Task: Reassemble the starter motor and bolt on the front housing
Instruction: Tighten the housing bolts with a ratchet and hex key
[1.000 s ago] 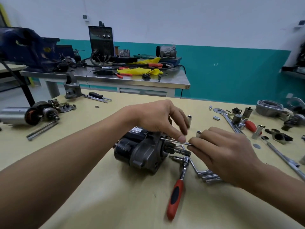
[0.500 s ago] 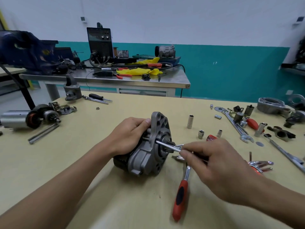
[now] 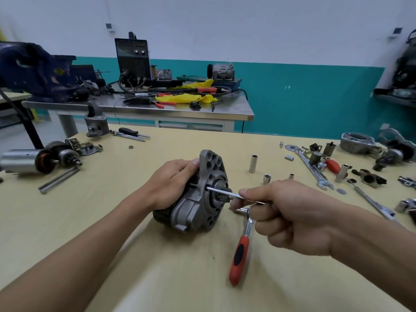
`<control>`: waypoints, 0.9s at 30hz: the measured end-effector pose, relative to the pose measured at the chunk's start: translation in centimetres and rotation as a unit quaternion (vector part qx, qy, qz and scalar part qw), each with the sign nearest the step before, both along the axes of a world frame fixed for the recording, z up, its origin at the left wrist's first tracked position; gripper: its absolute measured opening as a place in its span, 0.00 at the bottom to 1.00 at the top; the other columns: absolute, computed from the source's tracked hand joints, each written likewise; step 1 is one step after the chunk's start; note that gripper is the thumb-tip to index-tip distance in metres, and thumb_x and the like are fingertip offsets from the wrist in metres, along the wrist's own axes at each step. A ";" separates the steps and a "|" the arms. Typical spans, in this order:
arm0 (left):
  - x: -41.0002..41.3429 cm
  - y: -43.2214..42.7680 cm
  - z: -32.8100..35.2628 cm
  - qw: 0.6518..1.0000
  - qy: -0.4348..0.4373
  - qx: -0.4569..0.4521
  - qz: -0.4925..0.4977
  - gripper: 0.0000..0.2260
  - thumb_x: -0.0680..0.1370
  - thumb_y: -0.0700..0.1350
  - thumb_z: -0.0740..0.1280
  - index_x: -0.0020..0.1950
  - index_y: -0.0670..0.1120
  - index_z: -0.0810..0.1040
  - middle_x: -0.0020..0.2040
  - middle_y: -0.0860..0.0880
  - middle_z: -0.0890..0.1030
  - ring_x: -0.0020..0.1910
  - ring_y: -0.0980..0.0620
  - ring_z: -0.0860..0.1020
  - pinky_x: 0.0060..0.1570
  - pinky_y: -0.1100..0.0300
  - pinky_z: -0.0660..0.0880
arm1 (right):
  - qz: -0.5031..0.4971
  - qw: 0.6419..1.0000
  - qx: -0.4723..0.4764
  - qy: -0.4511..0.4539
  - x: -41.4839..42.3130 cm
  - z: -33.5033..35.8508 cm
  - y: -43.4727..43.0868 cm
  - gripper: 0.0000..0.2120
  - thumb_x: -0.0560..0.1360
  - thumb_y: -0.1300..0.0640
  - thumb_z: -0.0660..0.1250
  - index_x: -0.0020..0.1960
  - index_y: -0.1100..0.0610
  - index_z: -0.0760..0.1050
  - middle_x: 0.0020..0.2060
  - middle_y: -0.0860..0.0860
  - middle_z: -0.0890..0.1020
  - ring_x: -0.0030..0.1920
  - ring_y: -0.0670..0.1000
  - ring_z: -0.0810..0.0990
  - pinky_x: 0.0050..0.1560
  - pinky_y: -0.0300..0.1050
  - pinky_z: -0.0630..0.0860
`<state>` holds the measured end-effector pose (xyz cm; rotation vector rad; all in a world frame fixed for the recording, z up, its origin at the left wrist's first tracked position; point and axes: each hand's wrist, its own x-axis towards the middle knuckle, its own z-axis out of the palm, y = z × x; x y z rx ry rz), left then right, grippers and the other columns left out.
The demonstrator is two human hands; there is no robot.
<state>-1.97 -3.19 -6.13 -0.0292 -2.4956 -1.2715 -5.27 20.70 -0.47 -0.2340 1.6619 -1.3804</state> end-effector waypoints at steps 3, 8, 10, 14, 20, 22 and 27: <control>0.6 0.1 0.2 0.999 0.013 0.021 -0.037 0.20 0.83 0.57 0.53 0.41 0.61 0.83 0.40 0.61 0.83 0.41 0.63 0.79 0.46 0.61 0.73 | -0.004 0.999 -0.023 -0.040 0.1 -0.6 0.0 0.13 0.82 0.53 0.58 0.46 0.57 0.78 0.24 0.46 0.57 0.23 0.45 0.53 0.19 0.35 0.51; 1.0 -0.2 0.3 0.997 0.006 -0.042 -0.058 0.20 0.76 0.66 0.57 0.52 0.56 0.82 0.47 0.51 0.83 0.51 0.50 0.79 0.54 0.45 0.75 | -0.003 1.000 -0.025 0.004 -0.3 -1.2 1.5 0.15 0.82 0.53 0.59 0.45 0.58 0.81 0.26 0.47 0.58 0.25 0.46 0.54 0.22 0.37 0.52; 0.9 0.1 0.5 0.998 -0.007 -0.044 -0.041 0.20 0.72 0.71 0.58 0.50 0.61 0.82 0.47 0.54 0.83 0.49 0.53 0.80 0.52 0.47 0.76 | -0.014 0.995 -0.005 0.101 -0.9 -1.3 2.4 0.17 0.81 0.53 0.62 0.40 0.57 0.83 0.26 0.48 0.59 0.25 0.47 0.55 0.22 0.38 0.54; 0.0 1.2 1.1 0.997 -0.054 -0.048 0.026 0.23 0.65 0.74 0.67 0.48 0.59 0.83 0.44 0.59 0.85 0.43 0.59 0.83 0.46 0.53 0.81 | -0.057 0.918 0.073 0.385 -2.5 -1.4 3.4 0.16 0.78 0.48 0.66 0.36 0.53 0.83 0.26 0.53 0.62 0.26 0.49 0.60 0.28 0.38 0.60; 0.0 2.0 1.2 0.999 -0.018 -0.007 0.037 0.15 0.78 0.55 0.69 0.42 0.44 0.84 0.40 0.47 0.86 0.40 0.48 0.85 0.45 0.44 0.82 | -0.057 0.782 0.077 0.616 -3.0 -2.6 2.8 0.14 0.78 0.48 0.66 0.41 0.56 0.83 0.29 0.48 0.81 0.32 0.52 0.77 0.37 0.52 0.78; 0.1 1.6 1.2 0.999 0.000 0.016 0.033 0.18 0.77 0.56 0.68 0.42 0.41 0.83 0.39 0.44 0.86 0.39 0.44 0.84 0.40 0.49 0.82 | -0.037 0.739 0.091 0.667 -2.6 -2.6 2.7 0.13 0.78 0.48 0.65 0.40 0.52 0.82 0.26 0.44 0.76 0.30 0.51 0.74 0.35 0.50 0.76; 1.2 -0.1 1.7 0.991 0.054 0.122 -0.005 0.12 0.76 0.50 0.63 0.40 0.49 0.85 0.37 0.43 0.85 0.36 0.46 0.84 0.35 0.60 0.80 | -0.026 0.701 0.079 0.708 -2.0 -1.2 2.5 0.12 0.79 0.49 0.64 0.43 0.52 0.83 0.25 0.45 0.76 0.27 0.50 0.71 0.32 0.46 0.71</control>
